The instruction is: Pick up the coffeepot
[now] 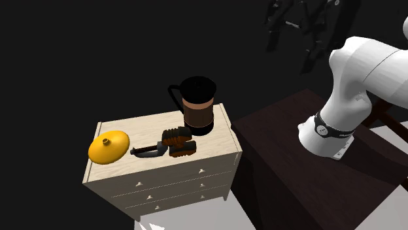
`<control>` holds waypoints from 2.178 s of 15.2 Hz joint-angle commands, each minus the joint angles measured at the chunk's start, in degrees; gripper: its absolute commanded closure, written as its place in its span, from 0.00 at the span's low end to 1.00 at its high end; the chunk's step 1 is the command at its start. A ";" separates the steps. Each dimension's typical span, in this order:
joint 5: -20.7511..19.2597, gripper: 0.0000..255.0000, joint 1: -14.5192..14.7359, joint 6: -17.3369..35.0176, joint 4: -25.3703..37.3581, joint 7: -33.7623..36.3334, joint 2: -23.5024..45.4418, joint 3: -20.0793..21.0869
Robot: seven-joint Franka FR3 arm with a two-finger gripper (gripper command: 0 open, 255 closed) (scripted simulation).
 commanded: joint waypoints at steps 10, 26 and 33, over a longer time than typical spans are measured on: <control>-6.61 0.00 -3.75 13.74 -3.93 -12.47 9.11 -11.54; -1.48 0.00 -4.54 31.71 3.76 -32.98 34.68 -27.51; 0.95 0.00 -4.34 36.87 1.31 -34.99 38.01 -28.10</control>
